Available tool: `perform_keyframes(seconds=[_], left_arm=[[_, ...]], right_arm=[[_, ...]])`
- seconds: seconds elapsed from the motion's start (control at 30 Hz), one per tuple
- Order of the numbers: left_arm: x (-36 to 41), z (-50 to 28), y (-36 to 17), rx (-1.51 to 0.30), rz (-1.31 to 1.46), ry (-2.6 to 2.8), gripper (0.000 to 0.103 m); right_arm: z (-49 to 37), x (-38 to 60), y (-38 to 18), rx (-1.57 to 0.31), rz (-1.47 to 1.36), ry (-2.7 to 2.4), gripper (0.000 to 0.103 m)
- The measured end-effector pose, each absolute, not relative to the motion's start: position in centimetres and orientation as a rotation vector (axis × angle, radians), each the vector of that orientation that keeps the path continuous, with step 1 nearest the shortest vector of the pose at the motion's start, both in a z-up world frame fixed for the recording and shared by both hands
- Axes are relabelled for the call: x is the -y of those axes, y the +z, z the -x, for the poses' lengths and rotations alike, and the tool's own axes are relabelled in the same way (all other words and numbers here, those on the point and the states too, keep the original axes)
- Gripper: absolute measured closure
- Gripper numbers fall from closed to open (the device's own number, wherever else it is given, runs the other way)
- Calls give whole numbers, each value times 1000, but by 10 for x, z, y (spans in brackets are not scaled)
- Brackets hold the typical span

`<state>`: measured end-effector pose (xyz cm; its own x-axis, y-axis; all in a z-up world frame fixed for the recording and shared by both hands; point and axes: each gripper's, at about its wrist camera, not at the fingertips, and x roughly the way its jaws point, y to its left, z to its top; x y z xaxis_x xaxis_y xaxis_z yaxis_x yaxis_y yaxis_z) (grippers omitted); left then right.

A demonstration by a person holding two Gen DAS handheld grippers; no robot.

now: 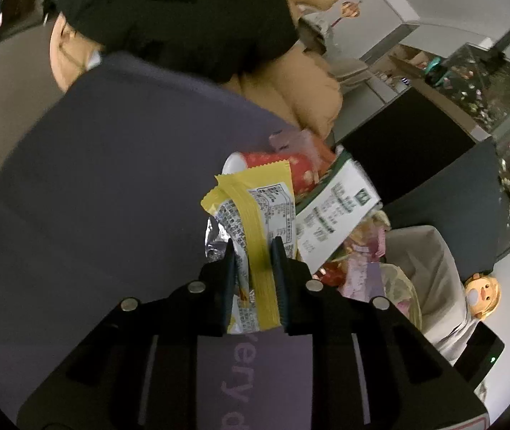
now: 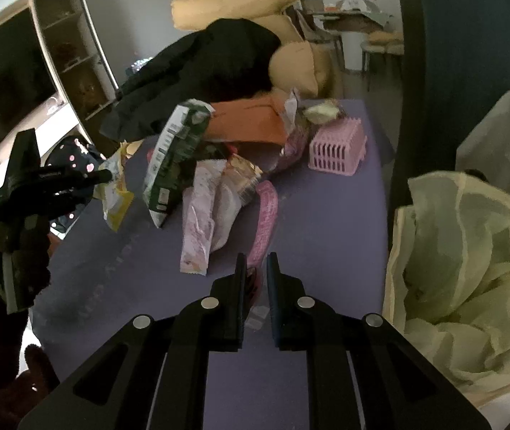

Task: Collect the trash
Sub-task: 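Carry both wrappers over the plastic bag and open both tools to drop them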

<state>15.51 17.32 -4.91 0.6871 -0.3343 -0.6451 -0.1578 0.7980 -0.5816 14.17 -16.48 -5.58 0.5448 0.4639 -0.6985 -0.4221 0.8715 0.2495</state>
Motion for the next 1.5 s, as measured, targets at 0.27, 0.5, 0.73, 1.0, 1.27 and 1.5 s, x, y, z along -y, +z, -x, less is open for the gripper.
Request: perform_keyframes(seconds=[0.27, 0.5, 0.73, 1.0, 1.27, 1.5], left_arm=[[-131, -138, 17, -667, 396, -113, 85], [-59, -133, 65, -589, 231, -231, 85], [38, -136, 77, -577, 92, -282, 85], [131, -154, 45, -677, 44, -372, 85], [178, -181, 15, -753, 73, -481, 85], [195, -213, -24, -789, 158, -568, 81]], right_arm=[[-139, 176, -28, -768, -46, 524, 92], [-132, 213, 18, -633, -36, 475, 92], [-125, 279, 38, -552, -53, 369, 92], [-120, 351, 27, -538, -65, 242, 92], [-119, 403, 10, -538, -141, 132, 92], [-125, 421, 4, -536, -165, 96, 92]])
